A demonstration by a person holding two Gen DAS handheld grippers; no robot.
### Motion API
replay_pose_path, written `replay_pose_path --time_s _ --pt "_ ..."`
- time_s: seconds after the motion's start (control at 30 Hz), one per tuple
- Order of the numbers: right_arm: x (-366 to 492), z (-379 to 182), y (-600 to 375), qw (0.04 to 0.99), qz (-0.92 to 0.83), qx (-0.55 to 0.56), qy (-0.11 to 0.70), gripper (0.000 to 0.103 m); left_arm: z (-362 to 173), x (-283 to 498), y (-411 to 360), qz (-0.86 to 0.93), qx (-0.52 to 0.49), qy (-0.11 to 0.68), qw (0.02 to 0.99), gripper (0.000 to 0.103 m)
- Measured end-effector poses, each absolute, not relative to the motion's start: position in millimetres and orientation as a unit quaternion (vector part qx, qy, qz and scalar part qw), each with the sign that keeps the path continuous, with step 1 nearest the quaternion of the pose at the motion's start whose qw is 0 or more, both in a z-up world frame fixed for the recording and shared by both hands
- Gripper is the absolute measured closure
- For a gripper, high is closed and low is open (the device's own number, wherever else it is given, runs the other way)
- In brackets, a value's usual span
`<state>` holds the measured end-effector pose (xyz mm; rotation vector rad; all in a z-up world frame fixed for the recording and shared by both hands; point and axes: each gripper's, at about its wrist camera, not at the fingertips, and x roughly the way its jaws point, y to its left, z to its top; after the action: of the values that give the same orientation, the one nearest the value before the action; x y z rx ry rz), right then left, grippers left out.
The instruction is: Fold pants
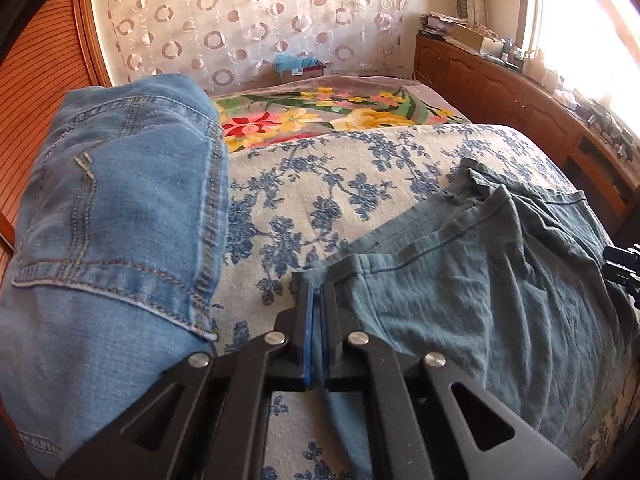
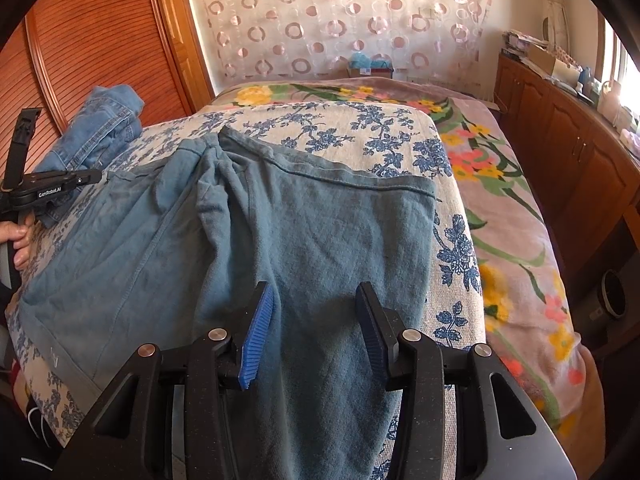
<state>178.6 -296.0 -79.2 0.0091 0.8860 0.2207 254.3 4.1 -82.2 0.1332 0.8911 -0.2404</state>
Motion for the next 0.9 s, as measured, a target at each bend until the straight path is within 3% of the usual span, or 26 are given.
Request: replay_pose_path --time_s 0.2,0.47,0.57,0.67,0.9 --pt "179 -79 -296 0.898 0.105 0.002 0.428 0.060 -94 263 -7 -0.119 0.070 0.452 0.881 0.078" --pt "179 -79 -296 0.897 0.106 0.004 0.428 0.060 -99 268 -9 -0.124 0.064 0.453 0.881 0.073" --pt "179 -79 -296 0.897 0.106 0.004 0.428 0.059 -100 266 -9 -0.131 0.065 0.445 0.883 0.077" --pt "179 -79 -296 0.897 0.106 0.004 0.428 0.059 -99 267 -8 -0.134 0.065 0.445 0.883 0.101" --pt "179 -79 -296 0.897 0.107 0.005 0.428 0.059 -93 267 0 -0.112 0.068 0.433 0.892 0.103"
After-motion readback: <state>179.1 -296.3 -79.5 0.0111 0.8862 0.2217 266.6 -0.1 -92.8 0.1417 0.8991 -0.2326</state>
